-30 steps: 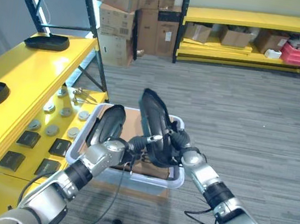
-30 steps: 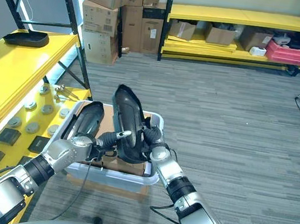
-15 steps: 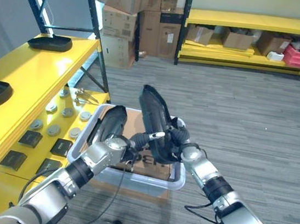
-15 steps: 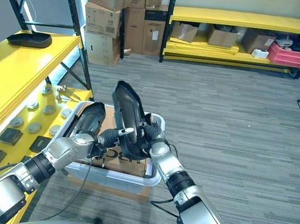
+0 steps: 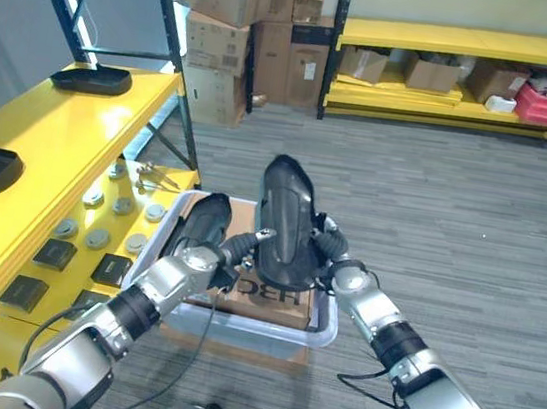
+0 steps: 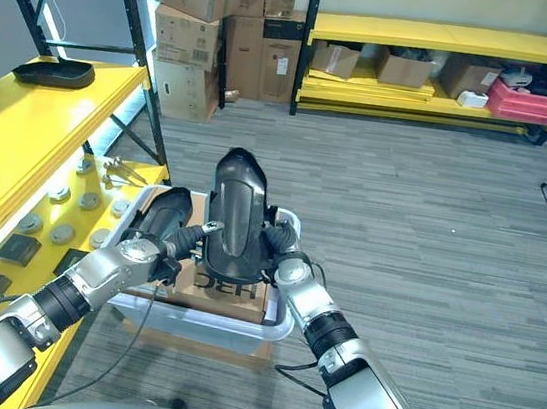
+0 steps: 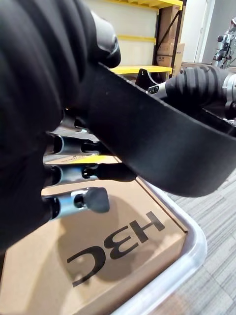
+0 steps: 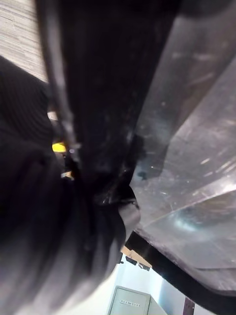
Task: Move parts from the plastic box to the shelf.
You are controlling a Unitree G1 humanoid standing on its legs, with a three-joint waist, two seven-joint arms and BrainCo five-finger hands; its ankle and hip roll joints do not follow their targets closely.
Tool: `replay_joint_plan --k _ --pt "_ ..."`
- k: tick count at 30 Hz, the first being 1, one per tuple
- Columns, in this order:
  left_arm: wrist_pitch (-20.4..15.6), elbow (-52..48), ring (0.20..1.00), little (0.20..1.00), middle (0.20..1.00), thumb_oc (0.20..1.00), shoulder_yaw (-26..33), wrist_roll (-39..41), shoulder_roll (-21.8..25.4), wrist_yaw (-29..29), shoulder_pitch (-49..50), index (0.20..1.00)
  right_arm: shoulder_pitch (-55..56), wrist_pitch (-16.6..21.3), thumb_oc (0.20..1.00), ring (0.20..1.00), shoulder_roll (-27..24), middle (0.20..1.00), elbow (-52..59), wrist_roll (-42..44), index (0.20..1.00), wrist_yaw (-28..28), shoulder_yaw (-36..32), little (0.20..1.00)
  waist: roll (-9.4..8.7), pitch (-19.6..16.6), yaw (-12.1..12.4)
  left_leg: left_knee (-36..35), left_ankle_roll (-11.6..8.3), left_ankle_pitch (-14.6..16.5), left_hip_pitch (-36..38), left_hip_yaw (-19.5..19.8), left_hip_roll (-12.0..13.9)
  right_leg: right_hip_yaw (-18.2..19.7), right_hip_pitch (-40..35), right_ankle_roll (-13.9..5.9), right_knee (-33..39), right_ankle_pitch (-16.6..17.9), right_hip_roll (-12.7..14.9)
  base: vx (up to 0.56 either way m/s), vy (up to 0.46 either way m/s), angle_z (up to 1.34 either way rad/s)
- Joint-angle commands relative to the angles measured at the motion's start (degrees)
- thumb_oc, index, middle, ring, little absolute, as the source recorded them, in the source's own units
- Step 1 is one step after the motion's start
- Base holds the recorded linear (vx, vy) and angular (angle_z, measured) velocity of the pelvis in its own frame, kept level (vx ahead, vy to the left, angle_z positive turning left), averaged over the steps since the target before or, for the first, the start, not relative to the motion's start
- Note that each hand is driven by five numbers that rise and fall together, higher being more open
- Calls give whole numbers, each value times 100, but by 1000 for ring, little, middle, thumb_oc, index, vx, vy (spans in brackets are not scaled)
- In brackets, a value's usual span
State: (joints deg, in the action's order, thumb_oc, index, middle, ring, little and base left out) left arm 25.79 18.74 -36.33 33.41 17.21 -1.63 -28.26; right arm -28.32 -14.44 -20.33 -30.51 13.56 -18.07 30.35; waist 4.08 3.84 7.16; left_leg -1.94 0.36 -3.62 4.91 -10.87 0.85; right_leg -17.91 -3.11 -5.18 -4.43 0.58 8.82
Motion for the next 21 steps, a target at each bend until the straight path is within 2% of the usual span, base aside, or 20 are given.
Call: replay_joint_plan --k 1,7,8,9,15,18,21 --pt "-920 -333 200 200 200 200 -263 154 -731 -342 -748 200 -653 198 200 200 617 200 -76 191 200 76 298 200 -290 -265 143 63 -318 319 -104 306 262 -63 -353 -685 414 178 632 0 0 0" --pt "-1039 -382 200 200 200 200 -267 107 -734 -135 -766 200 -675 191 200 200 685 200 -43 481 200 -60 250 200 -287 -253 150 47 -332 299 -100 332 267 -65 -354 -687 412 181 624 0 0 0" --pt "-1056 -395 200 200 200 200 -261 116 -736 -93 -771 200 -675 210 344 344 695 344 -44 554 344 -81 239 344 -286 -252 152 46 -333 300 -97 333 267 -66 -361 -688 417 180 624 0 0 0" --pt "-1116 -415 200 200 200 200 -235 96 -729 -5 -763 200 -659 282 1000 1000 723 1000 -14 854 1000 -193 195 1000 -285 -249 155 37 -337 294 -84 335 273 -70 -374 -685 422 178 620 0 0 0" --pt "-1371 -605 200 200 200 200 105 136 -602 549 -669 200 -545 545 1000 1000 889 1000 243 1823 1000 -569 -167 1000 -265 -232 200 4 -350 269 -57 377 277 -96 -403 -679 434 186 621 0 0 0" --pt "-1387 -687 200 200 200 200 300 189 -540 619 -600 200 -474 610 1000 1000 874 1000 336 1903 1000 -613 -304 1000 -256 -234 221 -18 -350 265 -47 382 276 -119 -419 -677 454 195 624 0 0 0" --pt "-1566 -704 200 200 200 200 642 188 -409 544 -411 200 -288 871 1000 1000 854 1000 312 2008 1000 -649 -541 1000 -240 -262 274 -45 -350 257 -68 388 267 -158 -421 -672 493 208 633 0 0 0"
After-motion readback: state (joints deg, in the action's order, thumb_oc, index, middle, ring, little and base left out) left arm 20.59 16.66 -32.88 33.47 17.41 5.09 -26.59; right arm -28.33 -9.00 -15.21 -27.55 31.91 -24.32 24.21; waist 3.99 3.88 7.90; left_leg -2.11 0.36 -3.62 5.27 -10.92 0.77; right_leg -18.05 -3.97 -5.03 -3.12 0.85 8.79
